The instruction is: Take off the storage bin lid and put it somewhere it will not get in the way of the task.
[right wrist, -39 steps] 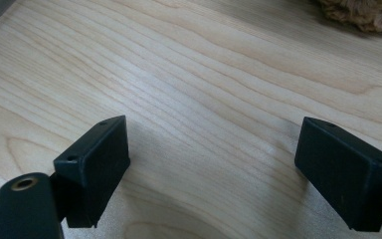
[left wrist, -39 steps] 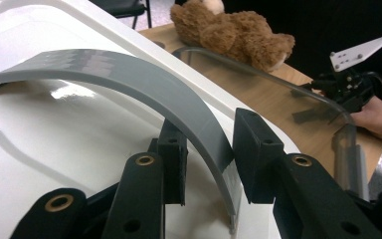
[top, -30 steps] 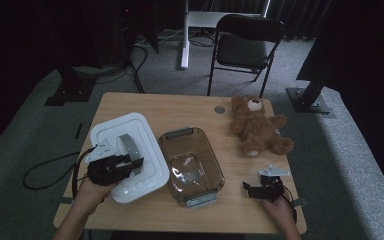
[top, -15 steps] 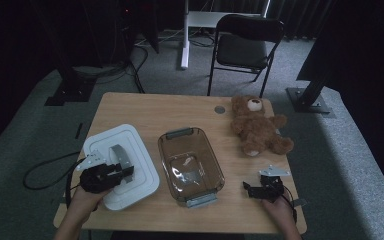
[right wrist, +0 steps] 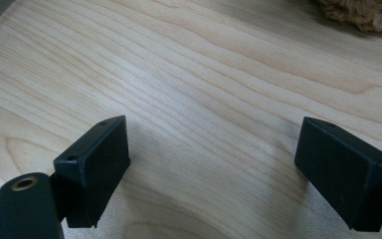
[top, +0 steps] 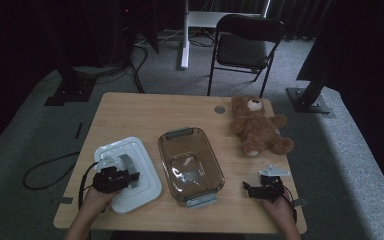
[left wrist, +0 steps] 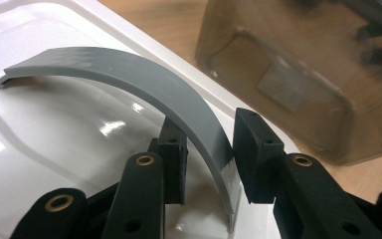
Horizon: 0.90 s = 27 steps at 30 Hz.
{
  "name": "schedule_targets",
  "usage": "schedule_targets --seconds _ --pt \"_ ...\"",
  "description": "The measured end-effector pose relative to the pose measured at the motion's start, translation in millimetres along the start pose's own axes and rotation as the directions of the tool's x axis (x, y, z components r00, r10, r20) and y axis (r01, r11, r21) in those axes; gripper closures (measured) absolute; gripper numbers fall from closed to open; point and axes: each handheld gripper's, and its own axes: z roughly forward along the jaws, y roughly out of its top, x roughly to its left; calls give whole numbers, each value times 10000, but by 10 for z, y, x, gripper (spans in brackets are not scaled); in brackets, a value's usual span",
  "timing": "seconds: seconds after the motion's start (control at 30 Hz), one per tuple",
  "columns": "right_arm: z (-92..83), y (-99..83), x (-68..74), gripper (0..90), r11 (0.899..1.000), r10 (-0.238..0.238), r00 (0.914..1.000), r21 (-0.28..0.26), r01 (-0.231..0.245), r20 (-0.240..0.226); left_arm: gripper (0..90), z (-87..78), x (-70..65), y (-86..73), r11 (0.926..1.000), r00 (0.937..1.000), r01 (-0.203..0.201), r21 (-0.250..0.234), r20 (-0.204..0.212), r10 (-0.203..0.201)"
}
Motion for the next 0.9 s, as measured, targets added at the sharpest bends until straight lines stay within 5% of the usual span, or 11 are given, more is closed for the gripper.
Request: schedule_targets --seconds 0.37,0.5,0.9 --pt "0 0 0 130 10000 1 10000 0 -1 -1 681 235 14 -30 9996 9989 -79 269 462 66" --pt "0 0 0 130 10000 0 10000 2 0 1 681 316 35 -38 9999 9948 -93 87 1011 83" --pt "-1 1 1 130 10000 13 10000 11 -13 -2 676 462 112 12 9996 9907 23 281 1358 -61"
